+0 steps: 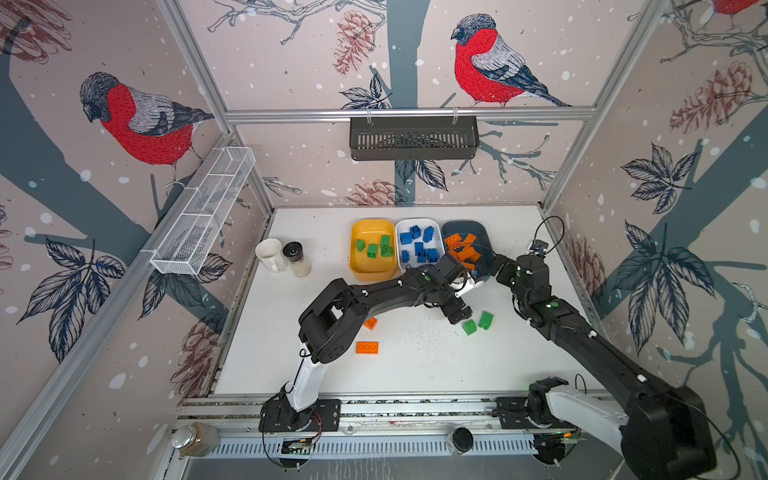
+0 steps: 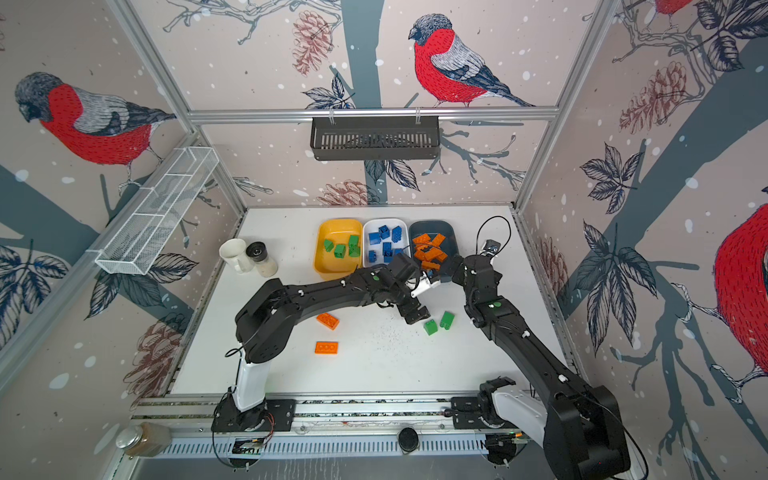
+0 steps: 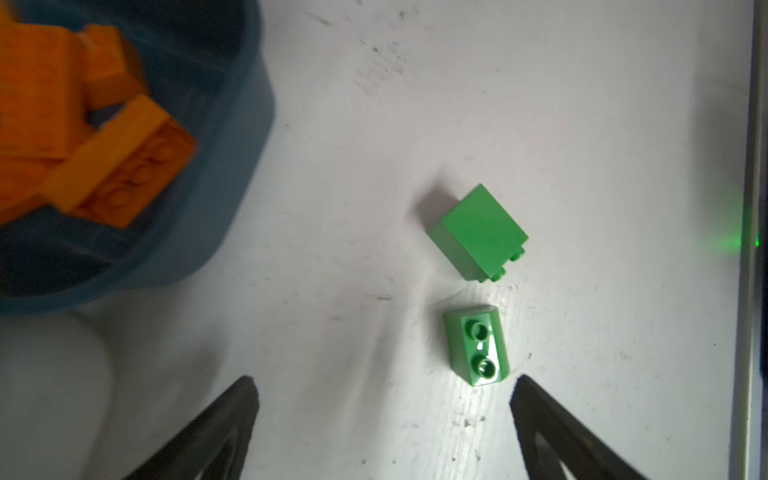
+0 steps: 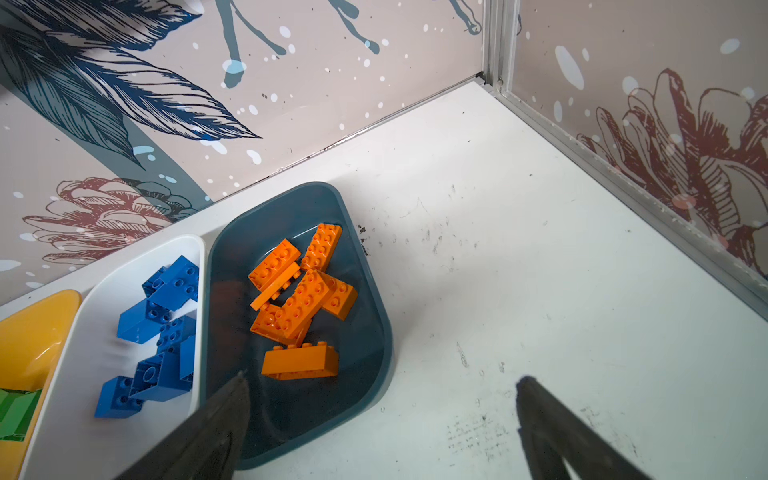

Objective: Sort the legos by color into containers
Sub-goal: 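Lower the left gripper onto a green brick on the table and grasp it, then drop the green brick in the yellow tray while the right gripper lowers to another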

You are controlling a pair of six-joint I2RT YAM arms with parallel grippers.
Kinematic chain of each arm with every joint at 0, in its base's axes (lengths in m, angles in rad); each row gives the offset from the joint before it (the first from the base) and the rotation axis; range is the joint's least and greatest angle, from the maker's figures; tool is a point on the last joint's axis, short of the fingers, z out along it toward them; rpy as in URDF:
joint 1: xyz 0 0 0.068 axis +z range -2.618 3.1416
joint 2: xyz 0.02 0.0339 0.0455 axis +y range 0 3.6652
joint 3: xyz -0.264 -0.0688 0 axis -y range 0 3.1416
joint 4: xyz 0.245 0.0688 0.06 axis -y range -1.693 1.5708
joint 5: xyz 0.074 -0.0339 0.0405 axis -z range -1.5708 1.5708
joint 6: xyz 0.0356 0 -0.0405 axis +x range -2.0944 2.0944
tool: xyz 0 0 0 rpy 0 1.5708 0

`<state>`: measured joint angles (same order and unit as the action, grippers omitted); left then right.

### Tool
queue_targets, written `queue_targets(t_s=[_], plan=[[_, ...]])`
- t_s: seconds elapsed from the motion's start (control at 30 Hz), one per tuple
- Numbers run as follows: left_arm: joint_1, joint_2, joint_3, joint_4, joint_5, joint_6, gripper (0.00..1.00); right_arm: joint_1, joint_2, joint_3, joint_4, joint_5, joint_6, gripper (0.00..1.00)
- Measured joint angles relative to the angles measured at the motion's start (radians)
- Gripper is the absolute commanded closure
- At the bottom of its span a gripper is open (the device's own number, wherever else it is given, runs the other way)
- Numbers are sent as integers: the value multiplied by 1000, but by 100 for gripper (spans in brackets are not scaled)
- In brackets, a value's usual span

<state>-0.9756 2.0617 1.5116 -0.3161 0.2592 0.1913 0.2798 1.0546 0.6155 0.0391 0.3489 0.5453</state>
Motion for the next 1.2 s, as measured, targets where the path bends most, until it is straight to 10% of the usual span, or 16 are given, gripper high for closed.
queue_targets(t_s=[0.57, 1.2], plan=[[-55, 158, 82, 6, 33, 0, 65, -2, -33, -30, -3, 20, 1, 0], [88, -55, -106, 70, 97, -47, 74, 3, 43, -6, -2, -51, -5, 1]])
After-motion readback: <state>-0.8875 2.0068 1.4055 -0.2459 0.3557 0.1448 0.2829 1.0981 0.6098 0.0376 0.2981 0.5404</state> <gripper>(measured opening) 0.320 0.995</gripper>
